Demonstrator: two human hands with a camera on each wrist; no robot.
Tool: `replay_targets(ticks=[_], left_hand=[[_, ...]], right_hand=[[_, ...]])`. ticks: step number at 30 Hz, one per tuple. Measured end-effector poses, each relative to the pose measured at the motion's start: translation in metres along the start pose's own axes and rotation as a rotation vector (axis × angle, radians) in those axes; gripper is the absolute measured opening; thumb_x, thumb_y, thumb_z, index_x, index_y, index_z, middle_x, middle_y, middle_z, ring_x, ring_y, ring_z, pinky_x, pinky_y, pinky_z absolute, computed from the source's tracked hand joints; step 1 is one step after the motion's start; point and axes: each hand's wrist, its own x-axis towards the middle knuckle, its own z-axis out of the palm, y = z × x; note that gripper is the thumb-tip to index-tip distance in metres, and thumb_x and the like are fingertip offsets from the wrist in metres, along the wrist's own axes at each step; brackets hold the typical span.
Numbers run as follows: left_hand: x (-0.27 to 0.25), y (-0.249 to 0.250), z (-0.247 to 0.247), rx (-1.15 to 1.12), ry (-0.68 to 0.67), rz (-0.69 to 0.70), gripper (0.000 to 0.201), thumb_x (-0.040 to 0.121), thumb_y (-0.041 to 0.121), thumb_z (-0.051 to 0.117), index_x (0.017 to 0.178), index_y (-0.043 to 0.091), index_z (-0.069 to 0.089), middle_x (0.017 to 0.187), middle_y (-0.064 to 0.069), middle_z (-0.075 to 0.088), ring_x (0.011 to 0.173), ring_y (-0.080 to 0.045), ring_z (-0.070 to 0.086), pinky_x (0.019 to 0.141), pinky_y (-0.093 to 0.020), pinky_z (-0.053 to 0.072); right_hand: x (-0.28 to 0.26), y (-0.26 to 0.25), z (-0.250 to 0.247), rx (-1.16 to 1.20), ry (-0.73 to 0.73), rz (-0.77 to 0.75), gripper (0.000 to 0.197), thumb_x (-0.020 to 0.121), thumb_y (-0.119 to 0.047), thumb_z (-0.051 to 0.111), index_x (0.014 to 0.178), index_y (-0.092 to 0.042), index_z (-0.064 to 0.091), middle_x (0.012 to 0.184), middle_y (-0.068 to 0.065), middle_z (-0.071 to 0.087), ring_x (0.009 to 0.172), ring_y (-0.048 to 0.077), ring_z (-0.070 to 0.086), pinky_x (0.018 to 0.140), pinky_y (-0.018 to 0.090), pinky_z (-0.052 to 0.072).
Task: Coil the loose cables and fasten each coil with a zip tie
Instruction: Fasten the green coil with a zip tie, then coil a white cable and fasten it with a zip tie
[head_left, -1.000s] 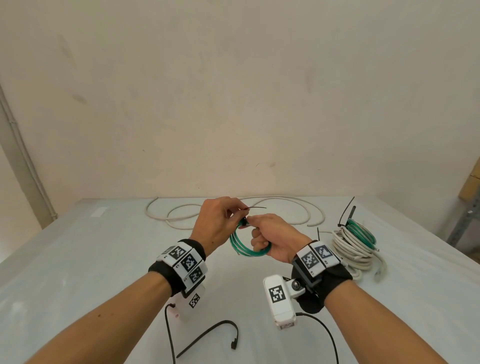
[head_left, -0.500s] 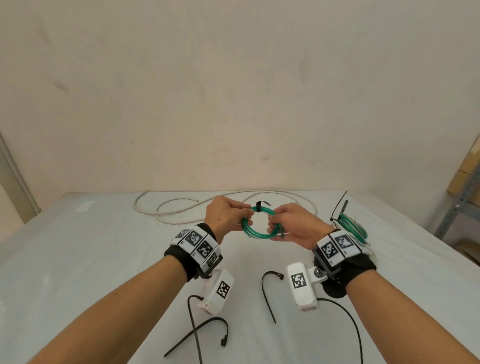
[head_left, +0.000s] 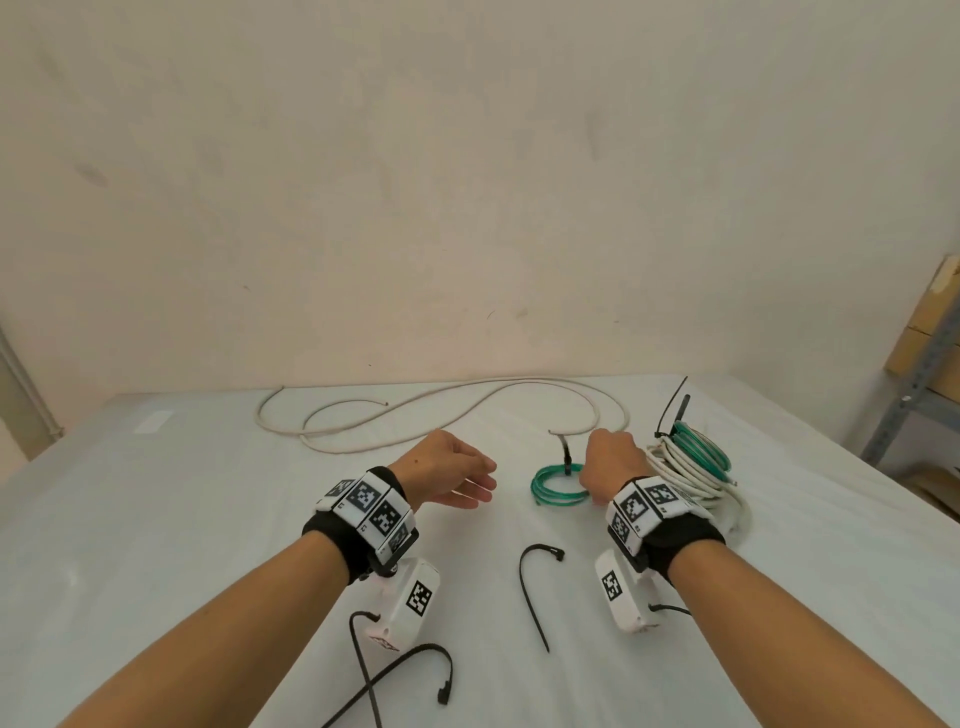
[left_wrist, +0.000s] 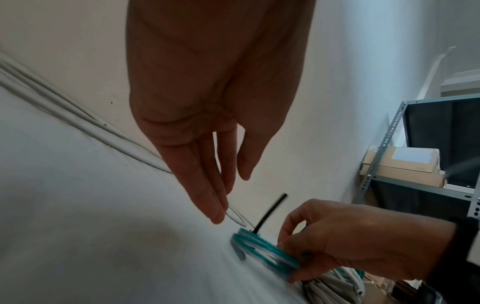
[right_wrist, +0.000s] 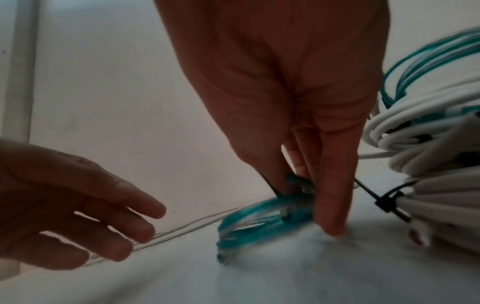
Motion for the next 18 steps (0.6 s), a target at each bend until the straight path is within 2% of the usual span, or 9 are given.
replay_targets(ticks=[4,7,10,12,14,16,18], left_hand=[[-0.003,-0.001,-0.010,0.032,-0.005,-0.005,0.022,0.099,0.014,0.066,0.111,-0.001,0.075,0.106,-0.017,0.078,0.091,-0.025,0.077,0.079,-0.033,0.064],[-0.004,-0.002,-0.017,0.037,0.003,-0.001,0.020,0.099,0.015,0.065,0.109,0.000,0.076,0.105,-0.015,0.079,0.094,-0.026,0.077,0.080,-0.034,0.063],[-0.002,-0.001,-0.024,0.034,0.022,0.007,0.020,0.100,0.015,0.064,0.107,0.002,0.077,0.103,-0.014,0.079,0.098,-0.027,0.077,0.081,-0.035,0.064],[0.000,0.000,-0.030,0.032,0.046,0.014,0.020,0.100,0.015,0.063,0.106,0.003,0.078,0.102,-0.014,0.080,0.098,-0.027,0.077,0.081,-0.035,0.064],[0.003,0.001,-0.035,0.027,0.070,0.019,0.020,0.100,0.016,0.063,0.105,0.003,0.078,0.101,-0.013,0.080,0.096,-0.027,0.077,0.080,-0.035,0.065],[0.008,0.003,-0.041,0.025,0.084,0.023,0.020,0.100,0.016,0.064,0.103,0.004,0.078,0.101,-0.013,0.080,0.096,-0.027,0.078,0.079,-0.035,0.065],[0.013,0.006,-0.046,0.022,0.092,0.024,0.020,0.100,0.017,0.064,0.103,0.004,0.078,0.100,-0.013,0.080,0.096,-0.027,0.078,0.078,-0.034,0.065]], right_hand=[[-0.002,-0.007,-0.009,-0.077,-0.007,-0.028,0.031,0.100,-0.007,0.052,0.130,0.000,0.056,0.136,0.023,0.056,0.122,0.039,0.061,0.095,0.038,0.052],[-0.002,-0.012,-0.026,-0.118,0.053,-0.057,0.029,0.098,-0.002,0.049,0.126,-0.001,0.057,0.132,0.021,0.056,0.119,0.040,0.060,0.090,0.041,0.052],[0.008,-0.018,-0.041,-0.111,0.086,-0.069,0.026,0.097,-0.001,0.047,0.120,-0.003,0.059,0.126,0.018,0.058,0.115,0.039,0.061,0.084,0.039,0.051],[0.023,-0.023,-0.046,-0.055,0.063,-0.089,0.024,0.095,-0.001,0.049,0.115,-0.003,0.061,0.122,0.018,0.061,0.108,0.040,0.065,0.084,0.036,0.053],[0.041,-0.031,-0.047,0.024,0.021,-0.110,0.025,0.095,-0.004,0.049,0.114,-0.004,0.066,0.118,0.021,0.067,0.102,0.039,0.070,0.090,0.044,0.060],[0.057,-0.037,-0.046,0.035,-0.051,-0.128,0.026,0.098,-0.006,0.050,0.116,-0.002,0.068,0.118,0.022,0.070,0.106,0.037,0.071,0.093,0.045,0.060],[0.072,-0.040,-0.044,-0.008,-0.145,-0.157,0.025,0.098,-0.009,0.056,0.116,-0.004,0.072,0.119,0.017,0.072,0.106,0.033,0.073,0.094,0.043,0.060]])
